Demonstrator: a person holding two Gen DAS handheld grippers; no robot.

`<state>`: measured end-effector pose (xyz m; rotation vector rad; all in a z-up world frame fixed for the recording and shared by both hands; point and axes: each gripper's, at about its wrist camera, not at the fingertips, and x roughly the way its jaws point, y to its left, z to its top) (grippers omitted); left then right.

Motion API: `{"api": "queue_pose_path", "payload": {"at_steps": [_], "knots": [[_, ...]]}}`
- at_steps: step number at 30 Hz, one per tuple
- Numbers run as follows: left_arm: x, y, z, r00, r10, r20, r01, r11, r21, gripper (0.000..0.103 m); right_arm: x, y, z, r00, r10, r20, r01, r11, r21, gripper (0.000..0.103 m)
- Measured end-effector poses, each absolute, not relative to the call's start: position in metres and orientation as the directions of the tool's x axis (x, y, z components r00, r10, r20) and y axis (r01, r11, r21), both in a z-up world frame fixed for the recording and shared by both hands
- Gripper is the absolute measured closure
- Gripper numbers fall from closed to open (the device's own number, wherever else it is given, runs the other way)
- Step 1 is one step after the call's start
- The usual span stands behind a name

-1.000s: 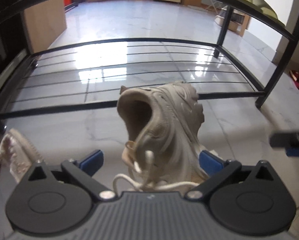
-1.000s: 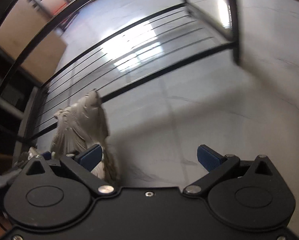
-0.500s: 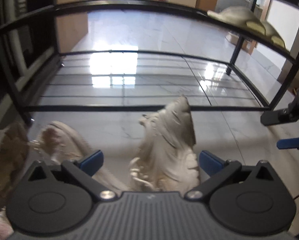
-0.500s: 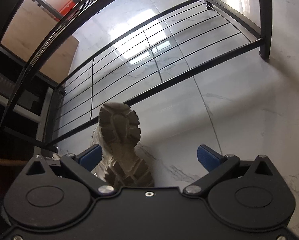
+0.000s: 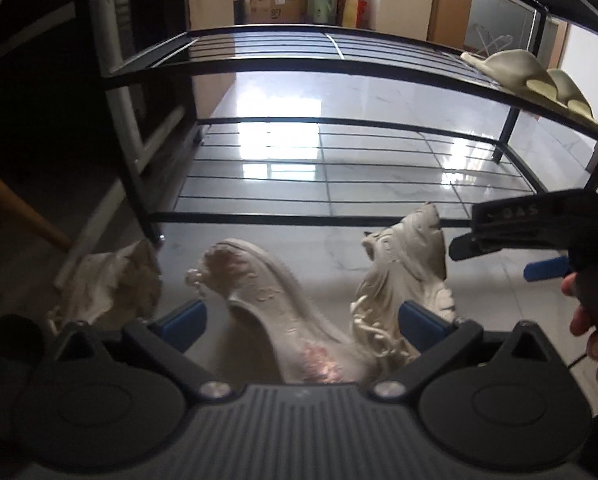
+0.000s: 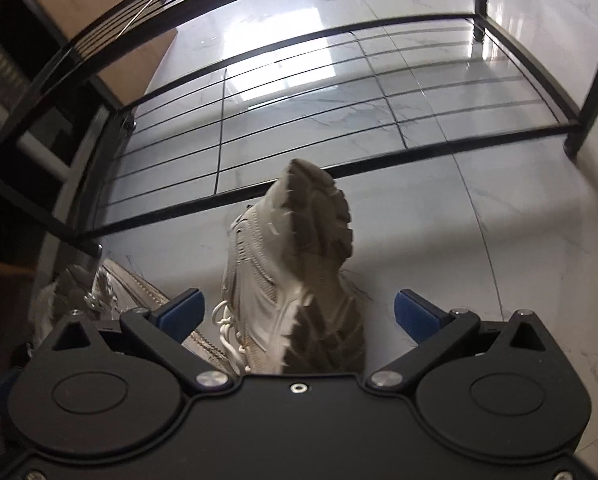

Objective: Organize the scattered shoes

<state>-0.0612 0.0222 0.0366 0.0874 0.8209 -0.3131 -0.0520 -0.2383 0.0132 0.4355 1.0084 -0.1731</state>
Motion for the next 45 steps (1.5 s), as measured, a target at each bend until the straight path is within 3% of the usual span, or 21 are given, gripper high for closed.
{"api": "queue_pose_path", "payload": {"at_steps": [6, 11, 17, 20, 28, 34, 45], "knots": [[-0.055, 0.033, 0.019, 0.648, -0.269, -0.713, 0.324, 0.944, -0.062, 0.001, -0.046, -0.229, 0.008, 0.535, 0.02, -0.845, 0.406, 0.871, 0.278, 0.0], [-0.047, 0.034, 0.024, 0.638, -0.26, -0.725, 0.312, 0.948, -0.066, 0.001, -0.041, -0.22, -0.004, 0.514, -0.067, -0.855, 0.401, 0.9, 0.17, 0.0], [-0.036, 0.036, 0.021, 0.601, -0.213, -0.771, 0.276, 0.96, -0.05, 0.001, -0.035, -0.232, -0.023, 0.492, -0.021, -0.87, 0.433, 0.873, 0.224, 0.0], [-0.026, 0.05, 0.02, 0.578, -0.216, -0.787, 0.214, 0.971, -0.11, 0.001, -0.03, -0.231, -0.029, 0.483, -0.018, -0.875, 0.435, 0.873, 0.222, 0.0], [-0.013, 0.078, 0.014, 0.558, -0.178, -0.811, 0.059, 0.983, -0.175, 0.001, -0.016, -0.202, -0.04, 0.448, -0.028, -0.893, 0.328, 0.935, 0.135, 0.0], [-0.016, 0.076, 0.01, 0.53, -0.182, -0.828, 0.062, 0.982, -0.176, 0.001, -0.01, -0.188, -0.05, 0.413, -0.112, -0.904, 0.279, 0.96, 0.008, 0.0], [-0.019, 0.081, 0.013, 0.551, -0.152, -0.82, 0.009, 0.984, -0.177, 0.001, -0.006, -0.17, -0.07, 0.352, -0.105, -0.93, 0.199, 0.979, -0.035, 0.0]]}}
